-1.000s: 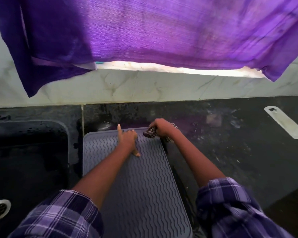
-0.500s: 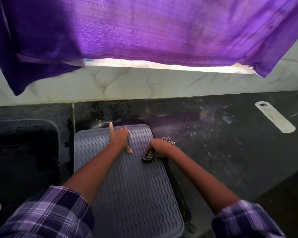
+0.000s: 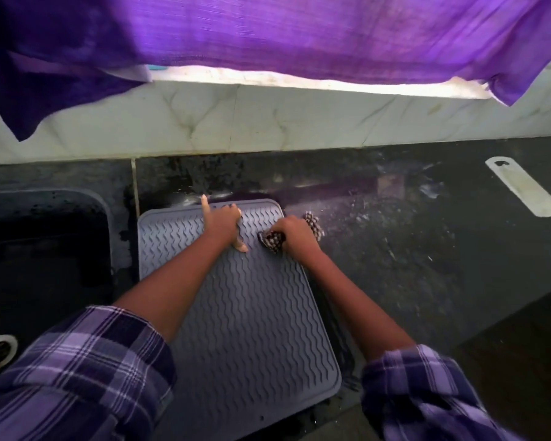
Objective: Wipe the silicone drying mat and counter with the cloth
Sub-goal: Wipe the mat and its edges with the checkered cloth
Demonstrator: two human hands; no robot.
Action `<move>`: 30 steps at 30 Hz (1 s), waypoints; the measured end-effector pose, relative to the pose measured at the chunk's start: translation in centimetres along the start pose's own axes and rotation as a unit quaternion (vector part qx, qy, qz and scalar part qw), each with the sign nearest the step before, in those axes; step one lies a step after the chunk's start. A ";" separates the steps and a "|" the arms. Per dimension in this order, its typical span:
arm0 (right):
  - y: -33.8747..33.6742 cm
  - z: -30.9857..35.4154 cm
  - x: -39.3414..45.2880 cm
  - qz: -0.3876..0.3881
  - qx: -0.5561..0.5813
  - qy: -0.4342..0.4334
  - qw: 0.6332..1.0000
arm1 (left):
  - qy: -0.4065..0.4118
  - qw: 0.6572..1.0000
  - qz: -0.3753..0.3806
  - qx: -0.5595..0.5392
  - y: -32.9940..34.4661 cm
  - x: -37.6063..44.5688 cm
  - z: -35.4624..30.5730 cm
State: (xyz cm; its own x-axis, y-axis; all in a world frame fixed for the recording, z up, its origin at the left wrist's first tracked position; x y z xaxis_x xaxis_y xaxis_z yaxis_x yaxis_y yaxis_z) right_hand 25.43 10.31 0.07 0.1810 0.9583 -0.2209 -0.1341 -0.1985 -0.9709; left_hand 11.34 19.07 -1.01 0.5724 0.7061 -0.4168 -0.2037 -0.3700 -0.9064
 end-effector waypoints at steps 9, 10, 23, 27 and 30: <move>-1.9 -0.8 -4.4 0.242 -0.039 -0.026 0.969 | 0.025 1.000 0.003 0.019 0.2 -0.2 0.1; -2.7 -0.6 -3.2 0.247 -0.038 -0.027 0.968 | 0.027 1.000 0.004 0.016 0.3 -0.2 0.1; -1.5 -0.8 1.7 0.026 -0.067 0.030 0.997 | 0.015 0.999 0.021 0.032 0.8 0.1 0.2; -0.2 -1.7 -3.2 0.065 -0.068 0.024 0.995 | 0.007 0.998 0.027 0.060 0.9 0.3 0.0; -0.1 -1.9 -6.1 0.137 -0.067 0.022 0.988 | 0.015 0.997 0.025 0.071 1.1 0.0 0.0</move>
State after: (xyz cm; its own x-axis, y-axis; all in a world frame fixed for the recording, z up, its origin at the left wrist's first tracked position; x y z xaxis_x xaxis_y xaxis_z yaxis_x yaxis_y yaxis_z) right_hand 26.17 4.10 1.38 0.1982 0.8556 -0.4782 -0.0542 -0.4775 -0.8769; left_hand 11.16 18.65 -2.01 0.5812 0.6706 -0.4609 -0.3418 -0.3129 -0.8862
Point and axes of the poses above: each hand's wrist, its own x-axis towards the middle knuckle, its own y-axis out of the palm, z = x × y, the point moved 1 cm from there along x, towards the middle knuckle, and after that the axes turned 4 degrees about y, right-handed, at the moved point
